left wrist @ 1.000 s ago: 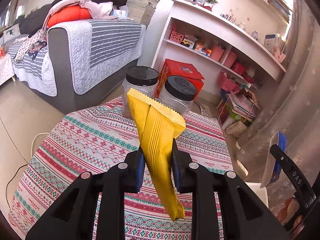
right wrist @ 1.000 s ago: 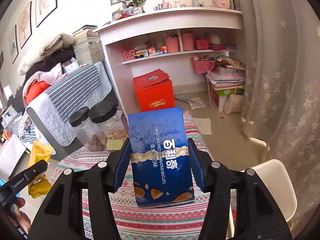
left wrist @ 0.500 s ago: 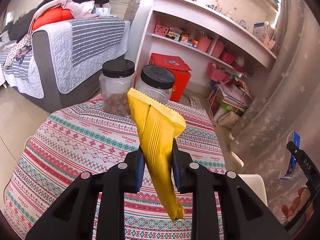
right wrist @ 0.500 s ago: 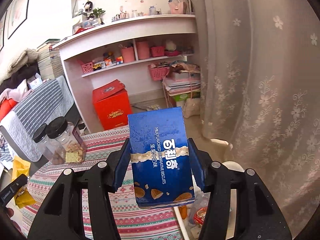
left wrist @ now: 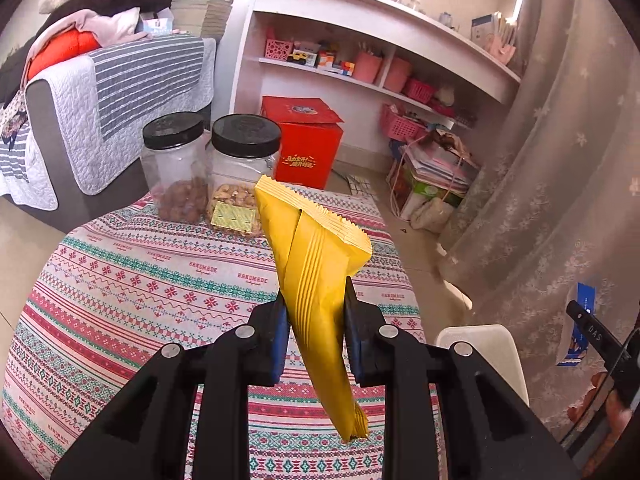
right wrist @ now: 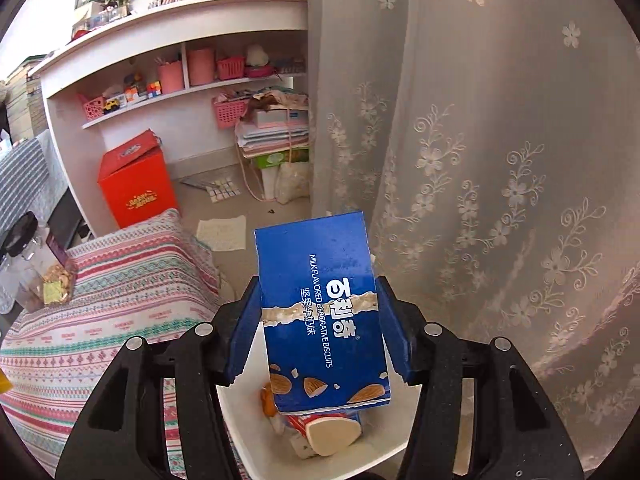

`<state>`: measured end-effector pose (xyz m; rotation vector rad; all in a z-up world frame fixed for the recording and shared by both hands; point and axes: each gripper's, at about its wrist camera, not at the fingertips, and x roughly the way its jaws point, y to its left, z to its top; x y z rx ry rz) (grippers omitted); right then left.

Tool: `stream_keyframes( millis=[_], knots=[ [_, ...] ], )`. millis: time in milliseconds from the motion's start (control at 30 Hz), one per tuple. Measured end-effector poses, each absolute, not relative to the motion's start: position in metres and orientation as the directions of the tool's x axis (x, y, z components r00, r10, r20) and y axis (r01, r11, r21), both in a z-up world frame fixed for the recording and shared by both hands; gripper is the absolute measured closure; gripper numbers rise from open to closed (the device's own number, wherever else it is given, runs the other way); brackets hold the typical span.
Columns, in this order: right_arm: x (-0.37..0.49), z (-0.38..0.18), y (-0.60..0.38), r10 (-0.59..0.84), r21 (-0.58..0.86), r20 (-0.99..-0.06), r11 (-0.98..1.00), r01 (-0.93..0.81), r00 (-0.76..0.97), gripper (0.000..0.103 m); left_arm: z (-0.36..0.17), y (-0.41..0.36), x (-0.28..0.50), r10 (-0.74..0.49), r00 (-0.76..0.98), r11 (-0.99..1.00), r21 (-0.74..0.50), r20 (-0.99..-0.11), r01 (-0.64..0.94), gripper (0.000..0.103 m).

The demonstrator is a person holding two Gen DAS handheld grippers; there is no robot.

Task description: Collect trash

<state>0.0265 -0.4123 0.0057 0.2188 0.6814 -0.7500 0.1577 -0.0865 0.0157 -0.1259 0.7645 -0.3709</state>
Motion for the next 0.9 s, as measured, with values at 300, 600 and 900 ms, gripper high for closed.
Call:
stream_keyframes(
  millis=[300, 600, 900],
  knots=[
    [-0.003, 0.016, -0.429, -0.653, -0.097, -0.578, 0.650, 0.753, 0.489, 0.009, 0.019, -0.135, 0.142, -0.412, 0.632, 0.904, -0.208, -0.656, 0.373, 0.078],
    [-0.033, 0.025, -0.444, -0.629, 0.022, -0.577, 0.626, 0.780, 0.521, 0.007, 0.017, -0.199, 0.133, -0.481, 0.536, 0.853, -0.229, -0.694, 0.469, 0.078],
    [-0.082, 0.032, -0.471, -0.541, 0.338, -0.586, 0.514, 0.788, 0.604, 0.007, 0.022, -0.277, 0.123, -0.539, 0.413, 0.780, -0.249, -0.734, 0.575, 0.073]
  ],
)
